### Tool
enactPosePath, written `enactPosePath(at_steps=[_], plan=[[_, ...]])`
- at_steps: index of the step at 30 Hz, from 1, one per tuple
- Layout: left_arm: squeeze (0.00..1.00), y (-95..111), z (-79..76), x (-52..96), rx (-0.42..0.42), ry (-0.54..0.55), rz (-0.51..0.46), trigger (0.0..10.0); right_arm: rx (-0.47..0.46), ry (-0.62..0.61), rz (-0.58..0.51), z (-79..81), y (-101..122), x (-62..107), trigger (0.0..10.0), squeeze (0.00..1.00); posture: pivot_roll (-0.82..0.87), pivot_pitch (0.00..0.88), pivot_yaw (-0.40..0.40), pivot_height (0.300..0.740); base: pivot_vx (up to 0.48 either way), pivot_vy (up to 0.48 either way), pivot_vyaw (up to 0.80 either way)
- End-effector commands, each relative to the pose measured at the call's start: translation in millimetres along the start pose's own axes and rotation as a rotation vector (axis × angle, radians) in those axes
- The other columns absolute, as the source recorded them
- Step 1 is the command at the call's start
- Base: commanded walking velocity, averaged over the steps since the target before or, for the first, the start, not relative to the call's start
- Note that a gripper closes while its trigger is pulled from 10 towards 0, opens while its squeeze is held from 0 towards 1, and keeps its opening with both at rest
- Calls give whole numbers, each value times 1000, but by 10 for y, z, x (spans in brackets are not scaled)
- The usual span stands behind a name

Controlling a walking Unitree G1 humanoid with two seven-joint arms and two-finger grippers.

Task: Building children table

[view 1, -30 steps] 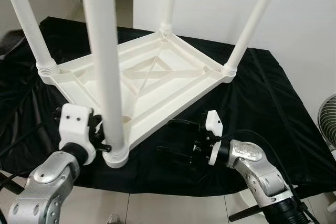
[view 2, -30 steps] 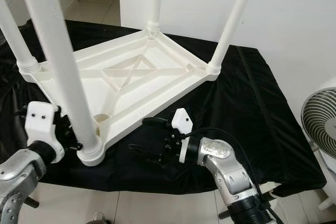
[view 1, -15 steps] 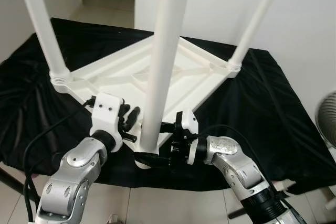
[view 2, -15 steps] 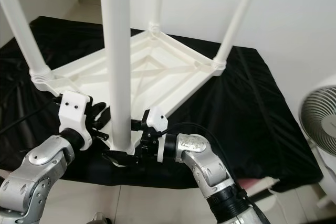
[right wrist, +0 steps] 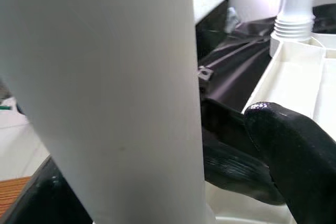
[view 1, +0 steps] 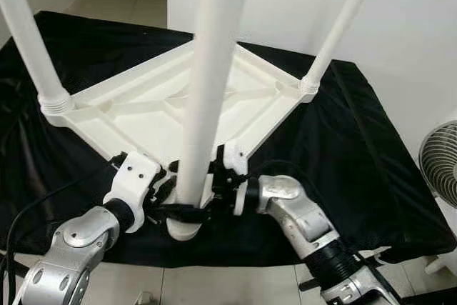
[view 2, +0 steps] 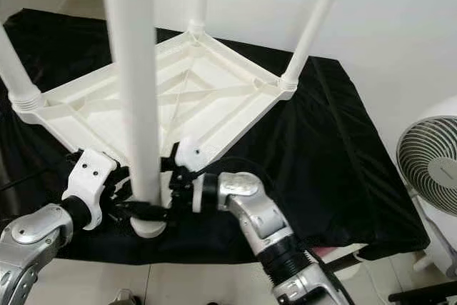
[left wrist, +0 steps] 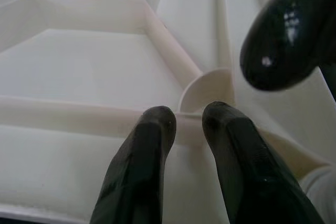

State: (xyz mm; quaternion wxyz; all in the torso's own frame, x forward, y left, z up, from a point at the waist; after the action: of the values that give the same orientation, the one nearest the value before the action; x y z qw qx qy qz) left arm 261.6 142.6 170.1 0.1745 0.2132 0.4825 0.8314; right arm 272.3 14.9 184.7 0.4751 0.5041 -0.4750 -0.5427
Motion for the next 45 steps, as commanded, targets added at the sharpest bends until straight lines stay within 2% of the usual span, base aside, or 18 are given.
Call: enactPosePath(at_steps=[1, 2, 4, 5, 6, 10, 19, 20, 22, 25, 28, 31, 32, 34, 39, 40, 42, 45], plan=[[0, 10, -91, 46, 2, -55, -18, 10000, -20, -103, 8, -131, -69, 129, 10000, 0, 196, 165, -166, 740, 0, 0, 0], [0, -2, -66, 76, -5, -54, -12, 10000, -28, -102, -1, -110, -87, 112, 5255, 0, 197, 165, -170, 740, 0, 0, 0], [0, -10, -47, 94, -9, -52, -8, 10000, -33, -100, -7, -96, -99, 100, 5255, 0, 197, 165, -170, 740, 0, 0, 0], [0, -11, -18, 106, -13, -50, -10, 10000, -37, -96, -10, -80, -113, 89, 1961, 0, 197, 164, -170, 740, 0, 0, 0], [0, -6, 4, 119, -17, -48, -12, 10000, -39, -92, -12, -64, -121, 82, 0, 0, 195, 163, -170, 740, 0, 0, 0], [0, -15, 63, 141, -32, -41, -13, 10000, -39, -91, -18, -42, -116, 100, 0, 0, 188, 158, -166, 740, 0, 0, 0], [0, -29, 95, 128, -45, -48, -15, 10000, -18, -107, -10, -20, -87, 267, 0, 0, 168, 152, -149, 740, 0, 0, 0], [0, -19, 103, 99, -54, -64, -21, 10000, -11, -139, 2, -17, -97, 387, 0, 0, 148, 151, -123, 740, 0, 0, 0], [0, -19, 103, 99, -54, -64, -21, 10000, -11, -139, 2, -17, -97, 387, 0, 0, 148, 151, -123, 740, 0, 0, 0], [0, -7, 134, 53, -63, -83, -27, 10000, -13, -190, 20, 31, -114, 601, 0, 0, 130, 155, -96, 740, 0, 0, 0], [0, -6, 142, 43, -67, -88, -29, 10000, -12, -203, 26, 47, -120, 652, 0, 0, 130, 155, -96, 740, 0, 0, 0], [0, -7, 154, 17, -76, -103, -29, 10000, -19, -235, 36, 86, -131, 776, 0, 0, 117, 159, -67, 740, 0, 0, 0], [0, -2, 162, -9, -81, -120, -31, 10000, -19, -263, 57, 149, -168, 925, 0, 0, 108, 160, -50, 740, 0, 0, 0], [0, -2, 162, -9, -81, -120, -31, 10000, -19, -263, 57, 149, -168, 925, 0, 0, 108, 160, -50, 740, 0, 0, 0], [0, 9, 187, -80, -102, -164, -41, 10000, -60, -335, 112, 283, -260, 1303, 0, 0, 88, 158, -3, 740, 0, 0, 0], [0, 9, 187, -80, -102, -164, -41, 10000, -60, -335, 112, 283, -260, 1303, 0, 0, 88, 158, -3, 740, 0, 0, 0], [0, 19, 201, -100, -109, -174, -45, 10000, -66, -345, 151, 344, -307, 1446, 0, 0, 85, 156, 6, 740, 0, 0, 0], [0, 25, 206, -115, -116, -179, -49, 10000, -68, -359, 175, 365, -332, 1526, 0, 0, 84, 154, 9, 740, 0, 0, 0]])
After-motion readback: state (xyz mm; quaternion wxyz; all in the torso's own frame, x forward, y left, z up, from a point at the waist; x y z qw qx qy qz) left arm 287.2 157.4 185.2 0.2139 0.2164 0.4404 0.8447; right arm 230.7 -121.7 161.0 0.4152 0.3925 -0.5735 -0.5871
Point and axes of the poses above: a point about 5 cm out from each wrist's last joint towards the gripper, its own x axis pointing back from the gripper into the wrist, its own y axis along the axis of the wrist's last joint, z = x × y, the point moved 3 cm from there along -x, pointing out of the wrist towards the gripper, and after that the axes turned 12 degrees about -x, right-handed, at the moved point
